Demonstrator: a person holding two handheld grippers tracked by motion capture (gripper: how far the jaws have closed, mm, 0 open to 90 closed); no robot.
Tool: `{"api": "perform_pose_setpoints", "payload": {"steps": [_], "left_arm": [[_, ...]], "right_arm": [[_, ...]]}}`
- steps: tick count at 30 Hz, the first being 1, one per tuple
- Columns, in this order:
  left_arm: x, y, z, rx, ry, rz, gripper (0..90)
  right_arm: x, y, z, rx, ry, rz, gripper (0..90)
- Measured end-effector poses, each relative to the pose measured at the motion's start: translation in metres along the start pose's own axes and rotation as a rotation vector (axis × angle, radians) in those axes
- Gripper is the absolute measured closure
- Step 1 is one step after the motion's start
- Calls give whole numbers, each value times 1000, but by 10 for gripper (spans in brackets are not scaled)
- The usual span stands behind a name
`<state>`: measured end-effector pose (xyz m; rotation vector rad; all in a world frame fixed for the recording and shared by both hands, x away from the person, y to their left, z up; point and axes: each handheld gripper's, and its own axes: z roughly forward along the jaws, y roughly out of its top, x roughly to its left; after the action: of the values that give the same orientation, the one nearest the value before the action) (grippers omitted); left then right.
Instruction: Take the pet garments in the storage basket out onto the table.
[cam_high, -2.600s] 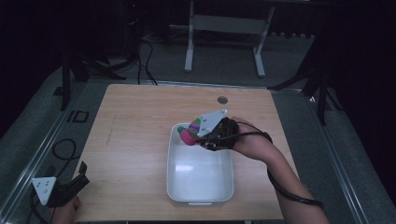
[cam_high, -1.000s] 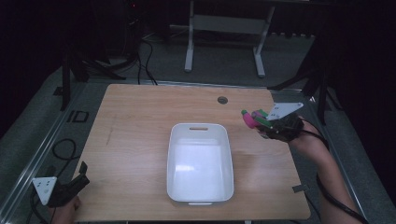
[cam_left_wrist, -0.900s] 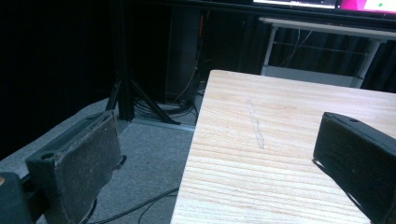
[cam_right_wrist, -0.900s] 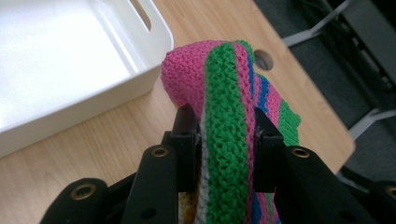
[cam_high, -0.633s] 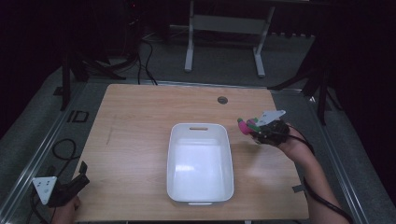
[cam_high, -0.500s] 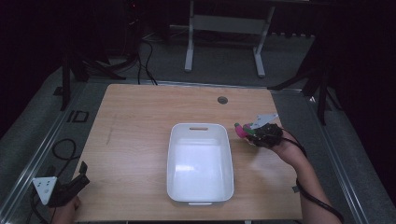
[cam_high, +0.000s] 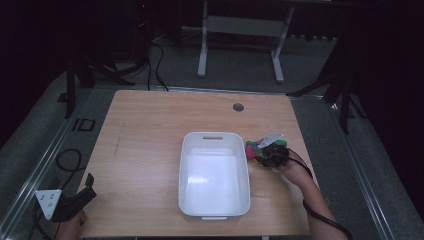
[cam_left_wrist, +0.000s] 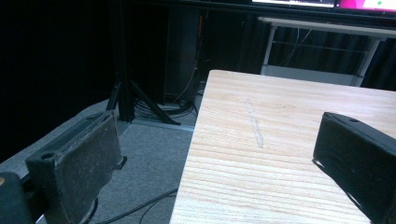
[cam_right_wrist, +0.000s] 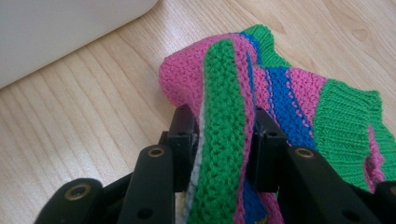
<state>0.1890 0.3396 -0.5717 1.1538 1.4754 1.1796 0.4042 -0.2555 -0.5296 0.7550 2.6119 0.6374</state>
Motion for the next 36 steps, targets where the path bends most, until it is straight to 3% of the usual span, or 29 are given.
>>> {"api": "perform_pose_setpoints", "payload": {"steps": [4, 6, 8, 13, 17, 20, 23, 27, 33, 34, 36], "left_arm": [[0, 0, 0, -2, 0, 1, 12], [0, 0, 0, -4, 0, 0, 12], [0, 0, 0, -1, -2, -1, 12], [0, 0, -1, -1, -6, -4, 12], [0, 0, -1, 0, -10, 0, 12], [1, 0, 0, 1, -8, -4, 12], [0, 0, 0, 1, -6, -3, 12], [1, 0, 0, 1, -6, -4, 12], [1, 0, 0, 0, -6, -5, 12], [0, 0, 0, 1, -6, -3, 12], [0, 0, 0, 0, -6, -3, 12]], "right_arm": [[2, 2, 0, 10, -2, -4, 605], [2, 5, -2, 26, 36, -2, 455], [3, 8, -5, 37, 50, -28, 393], [0, 13, -29, -21, 34, -19, 302], [-3, 9, -50, -74, 1, 27, 179], [-7, 0, -61, -102, -29, 80, 136], [-13, -18, -72, -172, -17, 146, 103], [-16, -41, -77, -210, -22, 200, 103], [-15, -68, -79, -262, -88, 286, 103], [-15, -80, -80, -293, -109, 334, 103], [-15, -84, -80, -298, -118, 343, 103]]}}
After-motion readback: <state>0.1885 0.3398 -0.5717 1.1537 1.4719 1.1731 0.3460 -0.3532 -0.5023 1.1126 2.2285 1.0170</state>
